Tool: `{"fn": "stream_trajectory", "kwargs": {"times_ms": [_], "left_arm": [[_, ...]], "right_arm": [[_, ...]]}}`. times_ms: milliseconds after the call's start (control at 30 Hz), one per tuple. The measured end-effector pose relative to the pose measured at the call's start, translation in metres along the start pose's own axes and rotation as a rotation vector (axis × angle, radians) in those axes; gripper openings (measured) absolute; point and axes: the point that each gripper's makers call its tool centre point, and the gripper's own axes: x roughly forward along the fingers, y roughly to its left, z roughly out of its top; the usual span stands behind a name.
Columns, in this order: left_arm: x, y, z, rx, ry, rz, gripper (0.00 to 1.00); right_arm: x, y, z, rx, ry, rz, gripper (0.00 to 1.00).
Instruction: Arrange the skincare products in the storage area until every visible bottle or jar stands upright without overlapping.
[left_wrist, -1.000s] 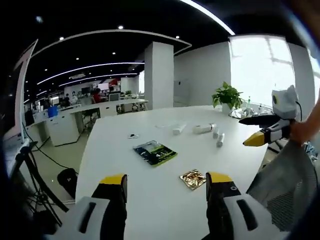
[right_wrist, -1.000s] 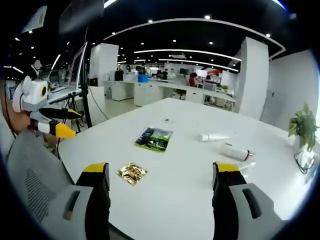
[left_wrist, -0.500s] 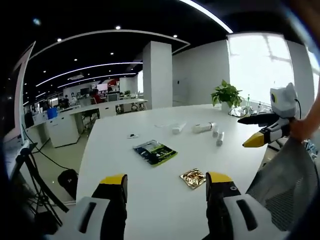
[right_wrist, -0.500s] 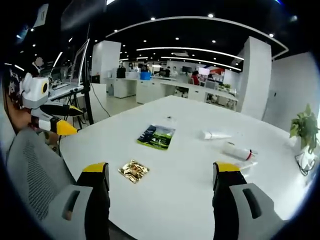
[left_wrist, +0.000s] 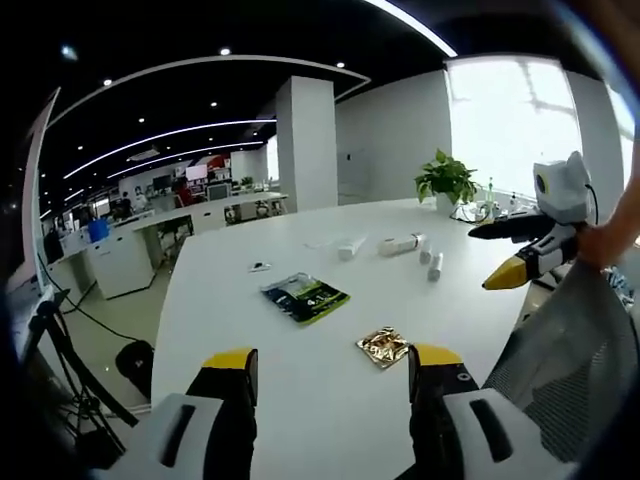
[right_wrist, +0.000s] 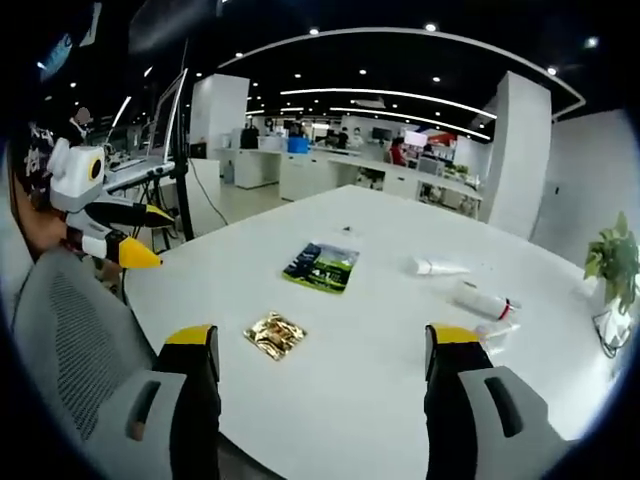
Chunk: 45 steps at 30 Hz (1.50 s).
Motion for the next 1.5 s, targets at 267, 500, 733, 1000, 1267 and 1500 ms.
{"fn": "stream_trajectory", "kwargs": {"times_ms": [267,500,733,1000,1267,1500], "left_arm": [[0.001,0.000,-0.003,0.020,0.016,0.002,0.62],[0.001,-0.001,-0.005,0.025,0.029,-0.001,0.60],[0.002,-0.003,-0.008,0.028,0.040,-0.014,0.60],[0.003,-0.004,-0.009,0.041,0.050,-0.018,0.59],[0.003,-0.003,-0.007,0.030,0.041,-0.016,0.59],[0.004,-0.005,-0.009,0.030,0.051,-0.012,0.59]], "right_arm": [[0.001,-0.004,-0.005,0.005,0.022,-0.006,0.81],[0.002,-0.001,-0.006,0.000,0.028,0.005,0.80],[0.001,0.000,-0.005,0.009,0.024,0.008,0.80],[0.003,0.002,-0.007,0.004,0.038,0.019,0.80],[0.004,0.003,-0.006,0.009,0.035,0.030,0.80],[0.006,-0.005,-0.018,0.020,0.087,0.008,0.79]]}}
